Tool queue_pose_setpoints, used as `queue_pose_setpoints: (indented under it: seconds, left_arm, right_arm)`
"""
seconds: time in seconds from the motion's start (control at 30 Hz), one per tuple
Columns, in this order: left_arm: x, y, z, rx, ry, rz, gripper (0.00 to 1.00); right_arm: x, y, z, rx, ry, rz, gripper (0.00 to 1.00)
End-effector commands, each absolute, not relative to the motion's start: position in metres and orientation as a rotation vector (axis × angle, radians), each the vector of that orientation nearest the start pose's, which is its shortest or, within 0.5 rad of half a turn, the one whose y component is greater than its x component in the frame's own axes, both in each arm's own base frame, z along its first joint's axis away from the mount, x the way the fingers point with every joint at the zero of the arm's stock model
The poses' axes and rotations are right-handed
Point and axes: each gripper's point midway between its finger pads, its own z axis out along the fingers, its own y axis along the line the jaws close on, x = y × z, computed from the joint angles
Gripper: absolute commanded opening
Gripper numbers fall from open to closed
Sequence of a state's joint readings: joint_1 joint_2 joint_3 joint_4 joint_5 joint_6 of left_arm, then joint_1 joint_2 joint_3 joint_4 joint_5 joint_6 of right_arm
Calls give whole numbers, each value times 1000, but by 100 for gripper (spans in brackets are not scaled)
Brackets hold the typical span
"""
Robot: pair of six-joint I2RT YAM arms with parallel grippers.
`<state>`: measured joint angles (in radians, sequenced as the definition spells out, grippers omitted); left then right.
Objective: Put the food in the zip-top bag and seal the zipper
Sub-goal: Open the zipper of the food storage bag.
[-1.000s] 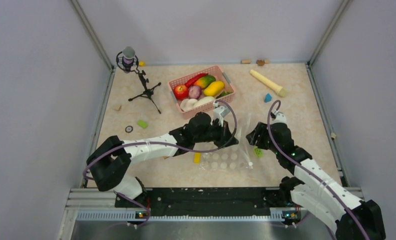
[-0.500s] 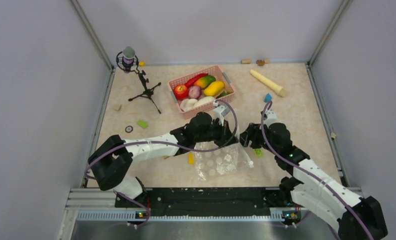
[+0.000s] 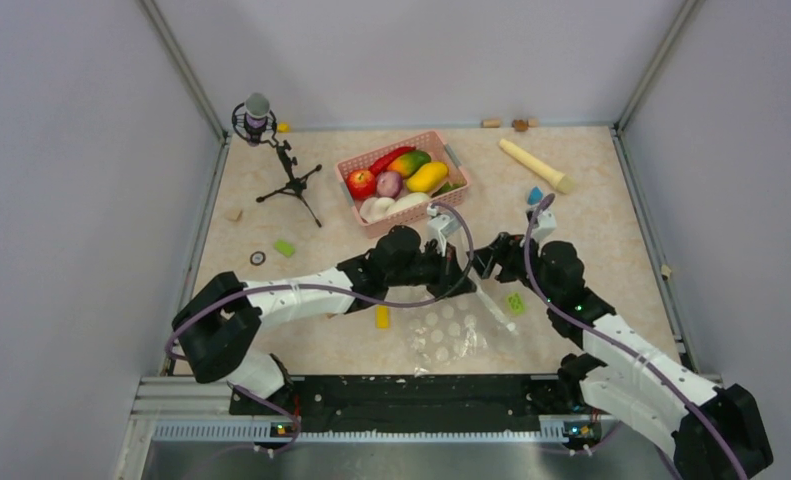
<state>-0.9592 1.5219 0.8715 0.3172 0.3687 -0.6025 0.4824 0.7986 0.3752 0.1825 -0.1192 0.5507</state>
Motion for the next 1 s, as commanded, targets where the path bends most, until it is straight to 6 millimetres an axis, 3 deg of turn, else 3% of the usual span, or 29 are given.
queue_pose_setpoints:
  seconds: [0.0,0.2,0.37,0.43,0.5,0.57,0.67,0.83,0.93,0.97]
  left_arm:
    - [178,-412,205,702,1888,-1416,0]
    - [179,-406,209,700,1872,-1382,0]
    - [189,-397,213,665,1866,-1300,0]
    - [191,-395,214,657,1868,-1275,0]
    - [195,-392,214,646,1869,-1246,0]
    - [198,-390,214,634,1869,-1220,0]
    - [201,-386,214,620,1873,-1197,0]
    - [207,-379,210,569,1903,-1143,0]
    - [211,-378,209,538,1919,-1126,0]
    - [212,-380,210,531,1924,-1128,4]
  right_arm:
    - [267,200,179,-60,1856,888,70]
    - [252,209,157,-184,1958,918,69]
    - [233,197,132,-211,2082,859,65]
    - [223,193,123,-220,2129,849,59]
    - [217,190,121,-220,2146,846,43]
    - [215,187,124,-211,2143,836,30]
    - [219,177,131,-166,2133,778,2]
    - [231,156,149,-88,2111,635,0]
    - [234,155,162,-90,2100,620,0]
    - [235,157,167,-94,2093,629,0]
